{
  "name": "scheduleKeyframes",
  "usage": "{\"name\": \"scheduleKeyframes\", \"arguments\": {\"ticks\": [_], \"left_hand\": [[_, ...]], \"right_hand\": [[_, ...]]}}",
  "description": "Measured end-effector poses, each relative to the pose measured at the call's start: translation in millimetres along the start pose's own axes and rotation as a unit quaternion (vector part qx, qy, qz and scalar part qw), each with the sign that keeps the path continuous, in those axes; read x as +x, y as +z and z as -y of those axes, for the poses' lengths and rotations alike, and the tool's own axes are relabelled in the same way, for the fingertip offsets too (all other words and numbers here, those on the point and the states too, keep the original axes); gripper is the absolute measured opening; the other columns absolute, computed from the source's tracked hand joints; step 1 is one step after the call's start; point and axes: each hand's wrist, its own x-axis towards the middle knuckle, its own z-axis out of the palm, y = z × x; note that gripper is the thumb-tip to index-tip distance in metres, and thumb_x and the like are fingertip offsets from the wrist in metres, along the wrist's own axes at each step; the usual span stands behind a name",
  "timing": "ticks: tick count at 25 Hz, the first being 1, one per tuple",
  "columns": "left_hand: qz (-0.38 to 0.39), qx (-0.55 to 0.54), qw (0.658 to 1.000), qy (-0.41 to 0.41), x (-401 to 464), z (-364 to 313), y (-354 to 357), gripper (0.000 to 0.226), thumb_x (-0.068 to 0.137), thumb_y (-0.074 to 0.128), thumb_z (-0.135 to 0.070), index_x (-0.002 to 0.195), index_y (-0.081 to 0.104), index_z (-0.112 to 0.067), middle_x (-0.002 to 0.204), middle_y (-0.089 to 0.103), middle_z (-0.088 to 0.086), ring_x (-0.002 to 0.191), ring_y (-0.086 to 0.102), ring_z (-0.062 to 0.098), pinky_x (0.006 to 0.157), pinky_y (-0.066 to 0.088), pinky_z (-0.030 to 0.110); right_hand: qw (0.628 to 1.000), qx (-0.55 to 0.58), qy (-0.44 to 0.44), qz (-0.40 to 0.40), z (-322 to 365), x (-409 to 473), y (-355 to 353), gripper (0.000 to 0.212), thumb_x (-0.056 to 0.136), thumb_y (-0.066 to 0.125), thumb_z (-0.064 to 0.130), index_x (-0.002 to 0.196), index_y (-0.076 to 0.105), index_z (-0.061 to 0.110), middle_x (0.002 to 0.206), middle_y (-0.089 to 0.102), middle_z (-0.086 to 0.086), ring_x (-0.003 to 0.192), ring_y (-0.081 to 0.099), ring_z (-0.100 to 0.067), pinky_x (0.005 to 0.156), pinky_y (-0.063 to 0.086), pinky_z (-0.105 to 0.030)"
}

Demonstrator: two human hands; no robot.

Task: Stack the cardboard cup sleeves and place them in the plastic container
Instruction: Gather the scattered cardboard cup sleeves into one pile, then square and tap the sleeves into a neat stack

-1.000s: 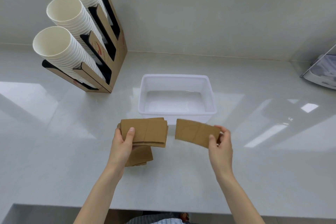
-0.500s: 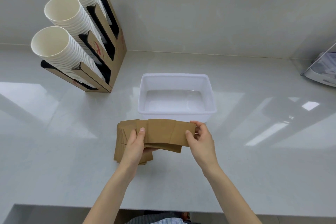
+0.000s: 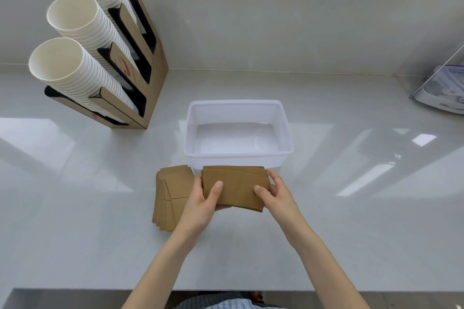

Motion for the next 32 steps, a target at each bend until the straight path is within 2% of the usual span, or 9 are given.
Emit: {"name": "scheduleKeyframes", "arguments": {"ticks": [3,5,8,12,16,20,23,27,32], "left_hand": [[0.026,0.045,0.998,0.021,5,3,5,0.022,0.087,0.052,-0.027,0.108,0.049,-0.034,0.113,0.062,-0.009,0.103,0.058,0.001,0.089,0.047,0.022],[0.018,0.098,0.994,0.033,9,6,11,0.018,0.087,0.053,-0.023,0.096,0.049,-0.038,0.102,0.062,-0.014,0.091,0.057,-0.009,0.078,0.045,0.007],[0.001,0.185,0.982,0.044,14,17,20,0.017,0.086,0.053,-0.016,0.094,0.047,-0.029,0.098,0.06,-0.006,0.085,0.054,0.002,0.067,0.042,0.003],[0.007,0.234,0.972,0.016,14,36,28,0.032,0.085,0.051,-0.007,0.113,0.038,-0.015,0.1,0.057,0.001,0.084,0.057,0.024,0.063,0.041,0.018],[0.033,0.263,0.963,0.037,11,43,31,0.053,0.081,0.047,0.002,0.126,0.025,-0.016,0.109,0.048,0.0,0.099,0.05,0.018,0.081,0.033,0.015],[0.038,0.28,0.957,0.058,14,43,32,0.051,0.082,0.044,0.003,0.127,0.031,-0.017,0.113,0.044,0.002,0.11,0.046,0.024,0.101,0.036,0.035],[0.045,0.292,0.953,0.063,15,42,33,0.046,0.082,0.04,0.003,0.123,0.036,-0.017,0.103,0.045,0.004,0.098,0.045,0.026,0.089,0.036,0.032],[0.052,0.296,0.952,0.061,19,41,33,0.043,0.084,0.039,0.001,0.123,0.035,-0.017,0.099,0.046,0.005,0.102,0.043,0.03,0.084,0.034,0.031],[0.014,0.283,0.955,0.088,18,35,32,0.043,0.085,0.043,0.0,0.125,0.033,-0.013,0.082,0.049,-0.001,0.08,0.049,0.023,0.067,0.031,0.022]], "right_hand": [[0.998,-0.006,-0.054,0.013,-4,2,-14,0.032,0.09,0.05,0.014,0.118,0.049,0.029,0.116,0.063,0.005,0.102,0.059,0.003,0.079,0.048,-0.01],[0.995,-0.04,-0.086,-0.011,-9,3,-20,0.029,0.088,0.051,0.012,0.101,0.05,0.037,0.106,0.064,0.01,0.099,0.06,0.002,0.079,0.048,-0.009],[0.989,-0.107,-0.098,-0.04,-24,3,-26,0.03,0.087,0.052,0.011,0.092,0.049,0.04,0.097,0.061,0.019,0.099,0.057,-0.001,0.091,0.042,-0.021],[0.983,-0.139,-0.099,-0.061,-43,1,-29,0.035,0.086,0.051,0.006,0.097,0.047,0.039,0.094,0.059,0.022,0.096,0.058,-0.008,0.083,0.044,-0.009],[0.978,-0.174,-0.097,-0.061,-52,1,-28,0.062,0.084,0.05,0.0,0.136,0.03,0.027,0.112,0.051,0.014,0.109,0.052,-0.01,0.092,0.036,-0.013],[0.964,-0.211,-0.15,-0.064,-51,2,-24,0.067,0.082,0.045,-0.007,0.138,0.031,0.026,0.122,0.045,0.008,0.112,0.043,-0.003,0.085,0.024,0.008],[0.959,-0.233,-0.153,-0.056,-52,4,-23,0.057,0.081,0.041,-0.009,0.128,0.046,0.023,0.126,0.047,0.0,0.112,0.045,-0.007,0.088,0.025,0.004],[0.958,-0.243,-0.144,-0.054,-56,5,-22,0.053,0.084,0.04,-0.004,0.127,0.045,0.026,0.116,0.046,0.004,0.1,0.047,-0.008,0.078,0.027,0.007],[0.962,-0.229,-0.14,-0.048,-51,6,-27,0.044,0.086,0.044,0.002,0.121,0.048,0.029,0.111,0.056,-0.002,0.095,0.053,-0.013,0.081,0.039,-0.017]]}}
